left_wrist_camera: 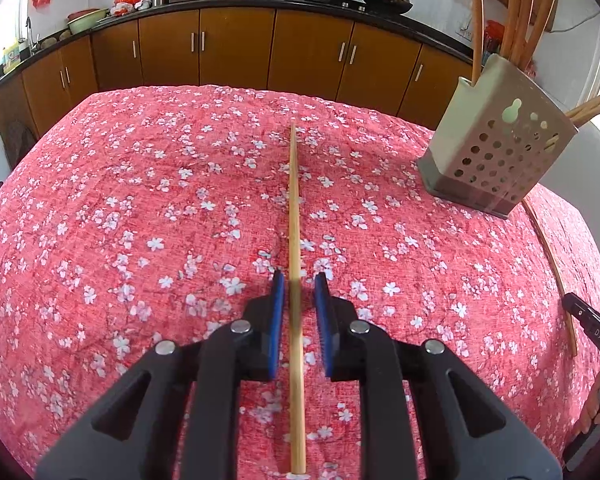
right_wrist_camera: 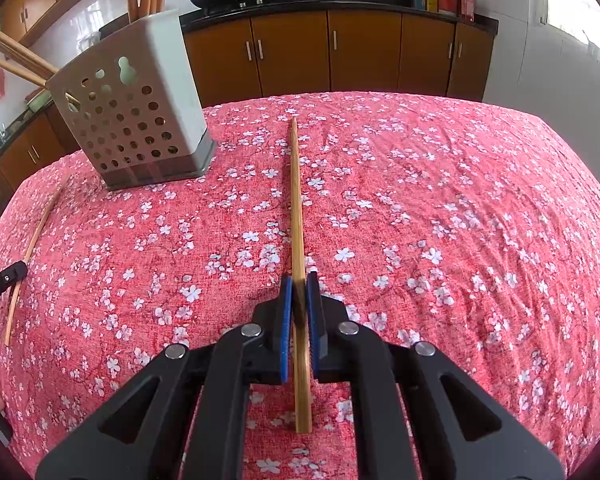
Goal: Organize utensils
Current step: 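Grasp the last chopstick with the left gripper while the right gripper grasps another, then raise both held chopsticks upright above the holder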
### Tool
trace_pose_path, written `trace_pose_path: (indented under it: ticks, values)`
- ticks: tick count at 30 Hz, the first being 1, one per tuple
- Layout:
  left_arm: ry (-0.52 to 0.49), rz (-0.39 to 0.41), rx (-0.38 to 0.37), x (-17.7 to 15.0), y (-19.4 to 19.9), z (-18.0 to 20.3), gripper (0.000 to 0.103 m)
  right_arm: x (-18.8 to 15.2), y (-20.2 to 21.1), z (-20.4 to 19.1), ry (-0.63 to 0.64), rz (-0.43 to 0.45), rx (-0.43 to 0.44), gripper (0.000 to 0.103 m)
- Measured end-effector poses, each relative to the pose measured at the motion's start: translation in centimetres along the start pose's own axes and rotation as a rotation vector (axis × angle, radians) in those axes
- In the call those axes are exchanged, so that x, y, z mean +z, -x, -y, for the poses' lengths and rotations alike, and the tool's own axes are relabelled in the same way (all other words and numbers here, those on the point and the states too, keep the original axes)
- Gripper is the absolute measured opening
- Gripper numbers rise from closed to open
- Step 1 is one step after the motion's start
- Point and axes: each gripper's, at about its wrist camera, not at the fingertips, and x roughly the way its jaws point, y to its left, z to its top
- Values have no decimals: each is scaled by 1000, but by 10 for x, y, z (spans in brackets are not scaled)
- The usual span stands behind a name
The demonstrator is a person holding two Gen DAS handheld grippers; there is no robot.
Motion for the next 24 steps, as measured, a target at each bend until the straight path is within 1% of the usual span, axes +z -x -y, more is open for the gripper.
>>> trace_pose_path:
  ticks: [3,7,10,16,20,22,24]
  values:
    - [2,0,-6,0,1,-1,17,0,0,0,1,0,0,9]
    - [-89,-13,14,-1,3,5,17,-2,2,3,-1,0,5,9]
    - [-125,-17,28,-3,5,7,17,-5,4,3,0,-1,6,9]
    - [-135,-18,30,-12,11,8,17,-11,10,3,10,-2,7,9]
    - [-138,-18,29,-18,15,9,16,-12,12,5,5,-2,14,8]
    - [-145,-17,36,-20,18,9,9,-13,13,6,-1,-1,20,8]
    - [-150,-19,37,-21,18,9,8,-14,15,7,-12,2,24,8]
